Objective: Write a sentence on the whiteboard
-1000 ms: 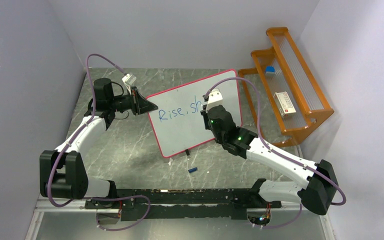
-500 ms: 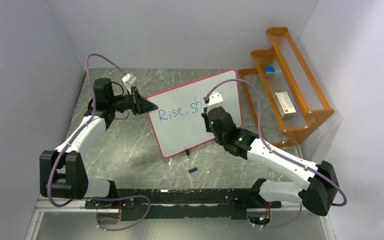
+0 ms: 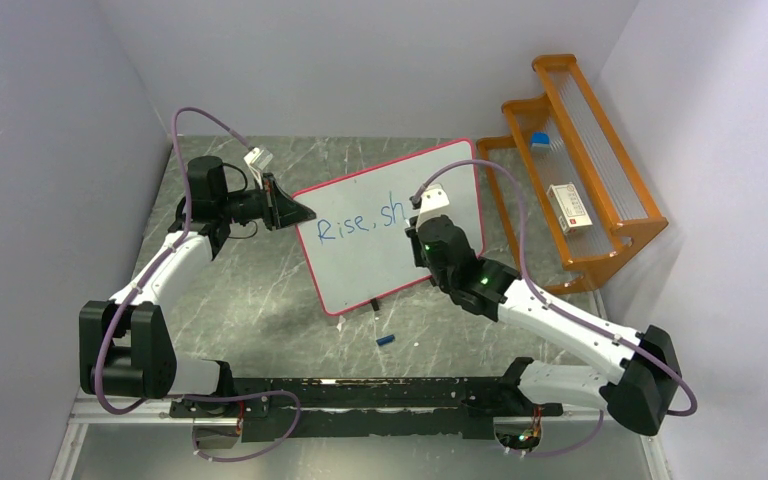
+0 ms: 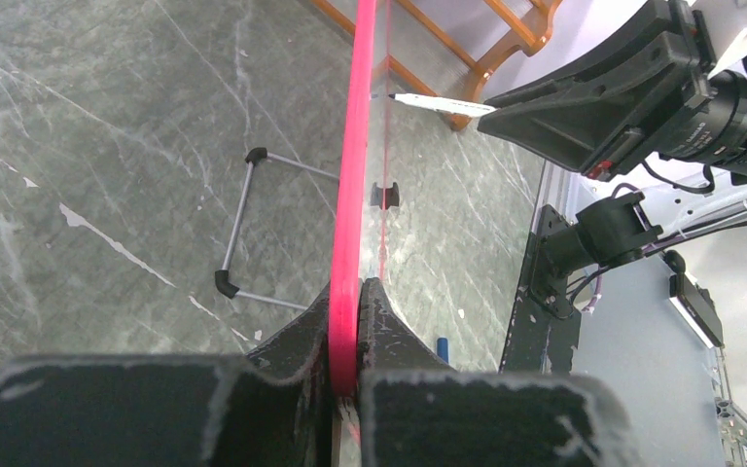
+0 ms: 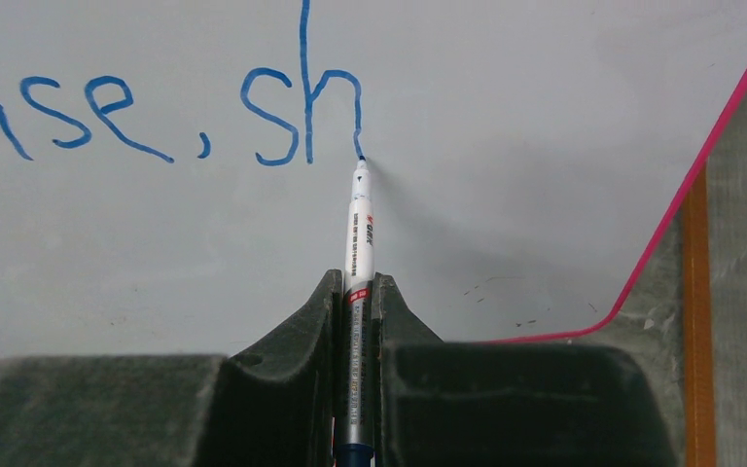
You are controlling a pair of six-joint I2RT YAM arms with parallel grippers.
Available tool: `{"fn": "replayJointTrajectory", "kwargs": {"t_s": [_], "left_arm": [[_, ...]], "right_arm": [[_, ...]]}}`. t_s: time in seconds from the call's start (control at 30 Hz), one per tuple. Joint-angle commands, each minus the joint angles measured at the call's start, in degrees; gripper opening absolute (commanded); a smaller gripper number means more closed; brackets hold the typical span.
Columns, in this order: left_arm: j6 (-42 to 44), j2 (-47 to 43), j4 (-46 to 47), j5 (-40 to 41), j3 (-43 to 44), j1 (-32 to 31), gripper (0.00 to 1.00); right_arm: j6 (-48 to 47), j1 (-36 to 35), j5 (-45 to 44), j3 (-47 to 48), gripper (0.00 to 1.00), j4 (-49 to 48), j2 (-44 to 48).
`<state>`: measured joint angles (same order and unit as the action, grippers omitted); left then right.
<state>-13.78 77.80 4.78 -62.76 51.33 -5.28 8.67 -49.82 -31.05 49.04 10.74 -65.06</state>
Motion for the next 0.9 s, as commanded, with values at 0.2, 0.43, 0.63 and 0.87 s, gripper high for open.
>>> {"fn": "replayJointTrajectory", "kwargs": {"t_s": [0.2,0.43,0.63,0.87], "left_arm": [[6.62,1.83,-6.44,4.92,-0.71,-1.58,0.05],[6.75,1.81,-6.58,5.02,-0.71,-1.58,0.05],[6.78,1.82,-6.7,5.06,-0.62,-1.58,0.05],[6.84,1.74,-6.92,5.13,-0.57,-1.58,0.05]], "right_arm": [[-2.74,1.0,-1.72,0.78,0.0,-2.09,4.07],[-4.2,2.5,-0.52,0.83,0.0,-4.19,4.09],[-4.93,3.29,0.57,0.8,0.0,-5.28,3.85],[-5.14,3.85,1.75,0.54,0.0,-6.12,3.62]]}}
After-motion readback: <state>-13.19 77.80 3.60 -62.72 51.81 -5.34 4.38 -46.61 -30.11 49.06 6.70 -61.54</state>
